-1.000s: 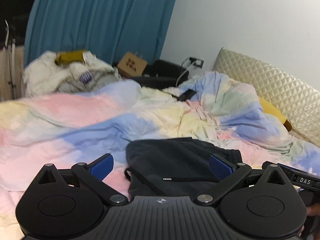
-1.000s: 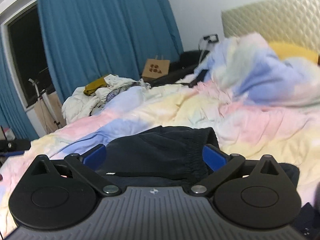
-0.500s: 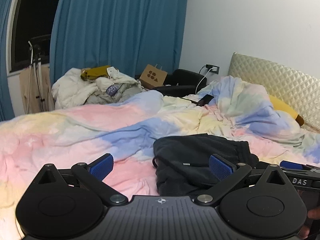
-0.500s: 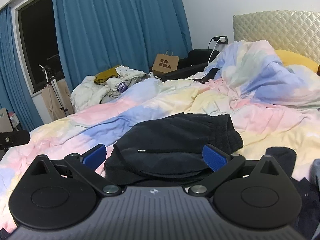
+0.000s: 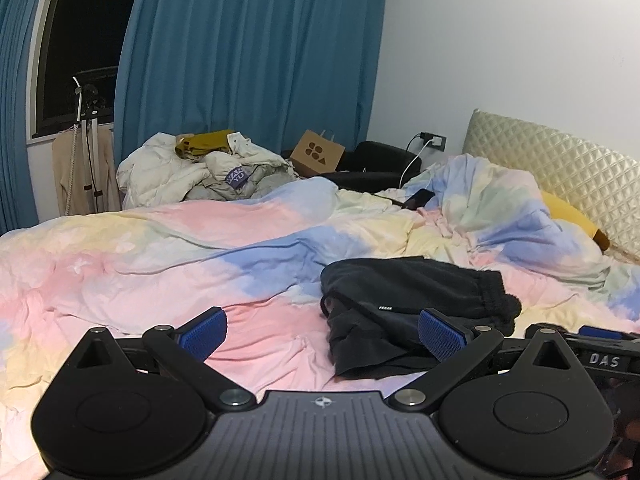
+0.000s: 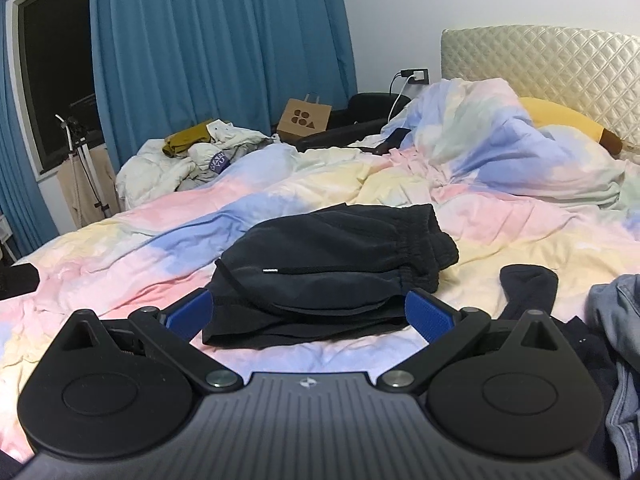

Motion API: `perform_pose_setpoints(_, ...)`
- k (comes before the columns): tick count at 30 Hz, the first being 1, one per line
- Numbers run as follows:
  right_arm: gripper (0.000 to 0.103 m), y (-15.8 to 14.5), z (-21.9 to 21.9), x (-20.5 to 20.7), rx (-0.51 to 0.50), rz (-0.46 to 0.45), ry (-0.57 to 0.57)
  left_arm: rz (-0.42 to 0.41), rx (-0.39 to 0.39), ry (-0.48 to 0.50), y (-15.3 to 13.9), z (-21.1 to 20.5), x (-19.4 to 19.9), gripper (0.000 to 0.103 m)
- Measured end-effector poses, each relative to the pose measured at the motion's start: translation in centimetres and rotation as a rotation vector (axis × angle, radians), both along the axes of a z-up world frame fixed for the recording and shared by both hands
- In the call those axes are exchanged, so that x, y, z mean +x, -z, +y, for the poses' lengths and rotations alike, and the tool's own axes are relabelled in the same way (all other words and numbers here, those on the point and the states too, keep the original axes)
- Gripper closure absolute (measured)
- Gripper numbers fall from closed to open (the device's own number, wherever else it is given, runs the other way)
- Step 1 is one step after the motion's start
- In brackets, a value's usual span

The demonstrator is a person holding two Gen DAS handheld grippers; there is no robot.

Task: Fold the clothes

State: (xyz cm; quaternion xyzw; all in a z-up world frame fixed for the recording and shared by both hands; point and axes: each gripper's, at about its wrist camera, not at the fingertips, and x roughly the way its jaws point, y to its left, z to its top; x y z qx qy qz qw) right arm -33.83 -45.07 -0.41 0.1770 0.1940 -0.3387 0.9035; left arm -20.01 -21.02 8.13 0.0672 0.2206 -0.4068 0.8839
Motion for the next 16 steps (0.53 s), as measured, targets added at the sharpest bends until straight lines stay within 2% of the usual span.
perform_pose_setpoints(16, 0.000, -0.09, 0.54, 0.33, -0.032, 0.033, 0.022, 0.000, 0.030, -0.022, 0.63, -0.17, 0.94, 0.000)
